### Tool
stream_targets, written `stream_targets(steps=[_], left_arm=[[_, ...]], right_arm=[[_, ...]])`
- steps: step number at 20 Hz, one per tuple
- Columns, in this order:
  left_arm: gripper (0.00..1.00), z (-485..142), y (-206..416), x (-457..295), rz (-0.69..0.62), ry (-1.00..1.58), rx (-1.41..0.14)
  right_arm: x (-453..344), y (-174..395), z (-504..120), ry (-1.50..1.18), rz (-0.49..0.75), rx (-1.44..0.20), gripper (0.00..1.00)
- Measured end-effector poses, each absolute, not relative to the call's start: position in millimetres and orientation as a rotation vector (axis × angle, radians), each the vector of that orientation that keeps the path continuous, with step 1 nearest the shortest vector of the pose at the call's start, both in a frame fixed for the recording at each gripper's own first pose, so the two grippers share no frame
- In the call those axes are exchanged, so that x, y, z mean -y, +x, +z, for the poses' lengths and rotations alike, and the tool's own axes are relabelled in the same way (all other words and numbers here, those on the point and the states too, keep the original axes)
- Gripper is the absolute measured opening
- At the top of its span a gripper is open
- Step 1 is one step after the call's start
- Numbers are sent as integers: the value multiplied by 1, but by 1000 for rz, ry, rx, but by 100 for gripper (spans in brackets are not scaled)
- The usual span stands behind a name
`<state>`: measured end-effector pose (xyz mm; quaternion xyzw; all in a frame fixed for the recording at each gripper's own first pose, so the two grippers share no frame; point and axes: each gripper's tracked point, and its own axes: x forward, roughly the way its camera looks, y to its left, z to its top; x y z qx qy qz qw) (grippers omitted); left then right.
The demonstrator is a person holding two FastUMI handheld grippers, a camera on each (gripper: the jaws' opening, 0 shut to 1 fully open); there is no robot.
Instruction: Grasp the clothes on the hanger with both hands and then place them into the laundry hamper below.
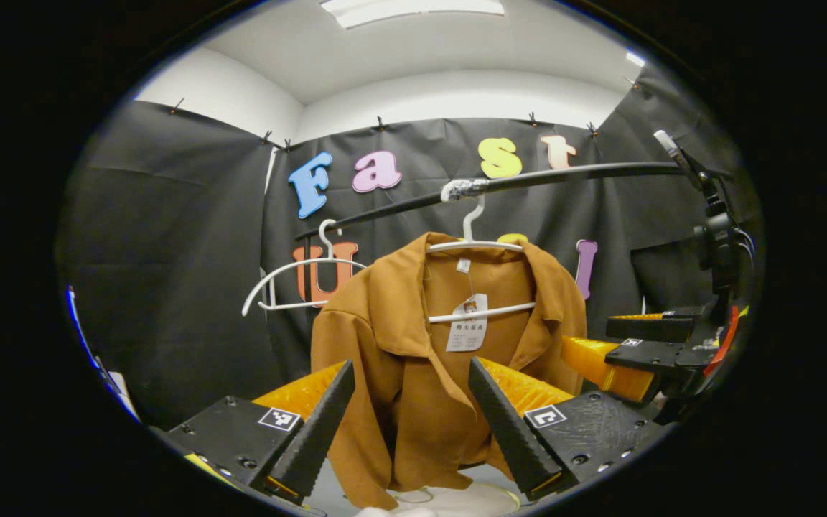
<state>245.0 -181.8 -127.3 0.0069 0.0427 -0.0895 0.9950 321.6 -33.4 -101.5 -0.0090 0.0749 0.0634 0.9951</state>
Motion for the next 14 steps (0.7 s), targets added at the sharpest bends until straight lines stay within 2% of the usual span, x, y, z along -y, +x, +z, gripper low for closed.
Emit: stream_targets(steps=[5,10,14], left_arm=[[98,-140,291,202,-171,-26,-99],[96,-154,324,193,-64,-12,-127],[98,-167,337,189,-27,2,-155]], right_arm=[[23,366,-106,-3,168,-180,100],[24,398,-117,7,140,-200,100],[25,421,-125,22,127,-211,100]])
